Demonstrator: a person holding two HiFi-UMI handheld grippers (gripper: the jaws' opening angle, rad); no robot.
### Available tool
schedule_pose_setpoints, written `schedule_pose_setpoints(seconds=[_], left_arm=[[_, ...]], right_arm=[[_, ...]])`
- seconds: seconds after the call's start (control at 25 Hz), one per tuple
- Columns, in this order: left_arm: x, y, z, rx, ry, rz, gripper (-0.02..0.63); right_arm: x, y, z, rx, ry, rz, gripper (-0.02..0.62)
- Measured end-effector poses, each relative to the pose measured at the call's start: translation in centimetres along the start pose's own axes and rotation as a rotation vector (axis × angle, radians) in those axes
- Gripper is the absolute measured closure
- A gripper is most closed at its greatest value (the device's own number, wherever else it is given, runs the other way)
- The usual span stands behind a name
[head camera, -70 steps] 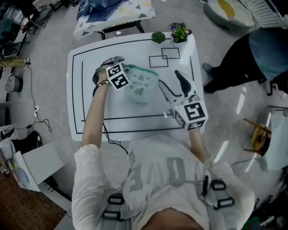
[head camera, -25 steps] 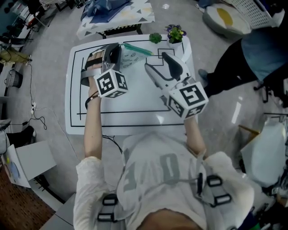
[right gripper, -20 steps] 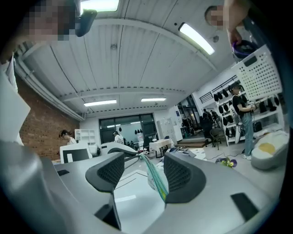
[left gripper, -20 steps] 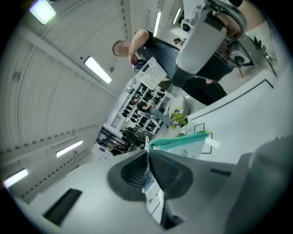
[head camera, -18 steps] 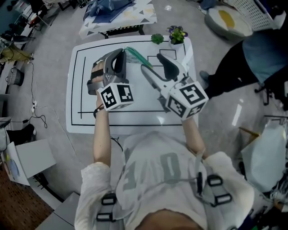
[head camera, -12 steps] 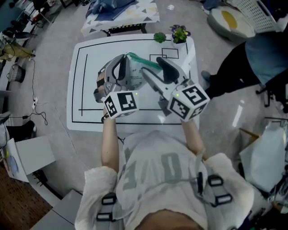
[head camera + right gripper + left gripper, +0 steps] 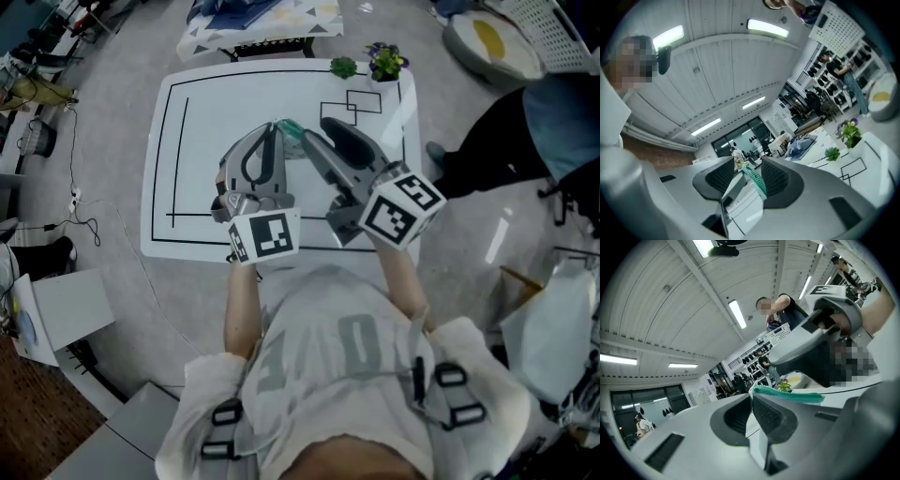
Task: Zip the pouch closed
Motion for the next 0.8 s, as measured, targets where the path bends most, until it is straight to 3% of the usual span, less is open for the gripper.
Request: schedule_pose_setpoints(seconds=[0.2,0.44,0.8], left_arm=[[-0.3,0.6,-0.2,-0.035,-0.039,-0.002,0.588],[-0.9,1.0,0.5,-0.078,-0.158,0.011,0.586],[-2.0,1.1,0.9,-0.089,-0.249,0.009,0.586]], right_arm=[[0.6,-0.6,-0.1,0.03,-0.178,0.101,0.447],[0.4,-0.7,-0.3,0.047,-0.343,0.163,0.48],[0.2,-0.8,-0.4,0.042,-0.445,0.189,0.499]])
Point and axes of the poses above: the fingertips, and each gripper's own axes: y backward along the fingers, x to its left, z out of its top, the point moved 6 cm from there along y, backward along the fingers, and after that the axes turned 10 degrees about -z, right-handed, at the moved point
